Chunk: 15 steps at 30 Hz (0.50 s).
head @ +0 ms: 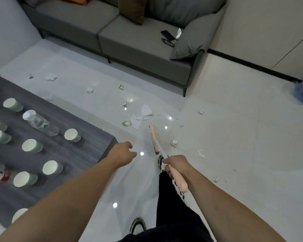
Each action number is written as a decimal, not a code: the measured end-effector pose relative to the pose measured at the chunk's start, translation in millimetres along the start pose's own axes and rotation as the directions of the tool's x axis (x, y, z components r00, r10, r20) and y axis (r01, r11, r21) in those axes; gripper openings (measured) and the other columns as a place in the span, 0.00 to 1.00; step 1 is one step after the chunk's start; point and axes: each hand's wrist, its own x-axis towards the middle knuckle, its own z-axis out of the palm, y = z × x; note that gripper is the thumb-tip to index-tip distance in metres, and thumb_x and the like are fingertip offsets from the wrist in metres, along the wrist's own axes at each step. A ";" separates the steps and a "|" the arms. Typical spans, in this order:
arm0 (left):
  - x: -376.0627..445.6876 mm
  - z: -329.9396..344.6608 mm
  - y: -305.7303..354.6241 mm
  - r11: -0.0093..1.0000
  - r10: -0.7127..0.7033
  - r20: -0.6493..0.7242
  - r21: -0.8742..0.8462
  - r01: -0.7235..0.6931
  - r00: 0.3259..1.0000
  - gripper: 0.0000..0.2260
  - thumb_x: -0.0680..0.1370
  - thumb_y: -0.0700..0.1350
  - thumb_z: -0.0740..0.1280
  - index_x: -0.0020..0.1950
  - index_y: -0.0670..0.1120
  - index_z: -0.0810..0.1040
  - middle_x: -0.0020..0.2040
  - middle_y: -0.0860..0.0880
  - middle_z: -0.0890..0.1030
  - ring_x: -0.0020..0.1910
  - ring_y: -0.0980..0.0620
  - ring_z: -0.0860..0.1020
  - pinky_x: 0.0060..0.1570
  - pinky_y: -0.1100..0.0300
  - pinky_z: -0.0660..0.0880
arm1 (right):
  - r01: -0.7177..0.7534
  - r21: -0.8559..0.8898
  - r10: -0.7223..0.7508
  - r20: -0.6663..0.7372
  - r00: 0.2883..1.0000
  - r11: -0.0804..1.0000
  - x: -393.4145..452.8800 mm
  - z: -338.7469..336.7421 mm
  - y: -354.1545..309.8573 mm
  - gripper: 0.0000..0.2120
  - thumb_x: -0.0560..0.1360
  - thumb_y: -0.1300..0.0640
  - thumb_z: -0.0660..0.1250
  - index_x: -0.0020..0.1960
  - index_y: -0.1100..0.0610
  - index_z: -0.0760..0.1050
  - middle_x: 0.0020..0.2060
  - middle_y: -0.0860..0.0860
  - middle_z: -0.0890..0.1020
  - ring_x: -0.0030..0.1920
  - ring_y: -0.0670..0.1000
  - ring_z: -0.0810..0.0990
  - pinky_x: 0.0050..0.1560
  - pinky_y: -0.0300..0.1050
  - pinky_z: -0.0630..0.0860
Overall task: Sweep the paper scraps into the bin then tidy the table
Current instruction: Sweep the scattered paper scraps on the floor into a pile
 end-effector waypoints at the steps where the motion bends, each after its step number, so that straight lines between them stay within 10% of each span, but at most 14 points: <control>1: 14.8 -8.1 2.5 1.000 -0.018 -0.005 -0.005 0.018 1.000 0.22 0.76 0.54 0.65 0.68 0.46 0.72 0.64 0.46 0.76 0.63 0.47 0.73 0.60 0.56 0.71 | 0.003 -0.021 -0.003 0.019 1.000 1.000 13.1 0.3 -20.1 0.06 0.73 0.62 0.69 0.47 0.64 0.76 0.24 0.55 0.74 0.20 0.50 0.69 0.22 0.38 0.67; 15: 168.6 -161.0 41.0 0.970 -0.224 -0.127 -0.123 0.209 0.966 0.22 0.77 0.55 0.64 0.69 0.48 0.71 0.64 0.45 0.75 0.62 0.46 0.73 0.55 0.58 0.69 | 0.017 -0.314 0.058 0.228 0.972 0.949 137.2 53.8 -285.2 0.09 0.74 0.61 0.69 0.50 0.66 0.76 0.23 0.54 0.72 0.20 0.50 0.67 0.22 0.37 0.66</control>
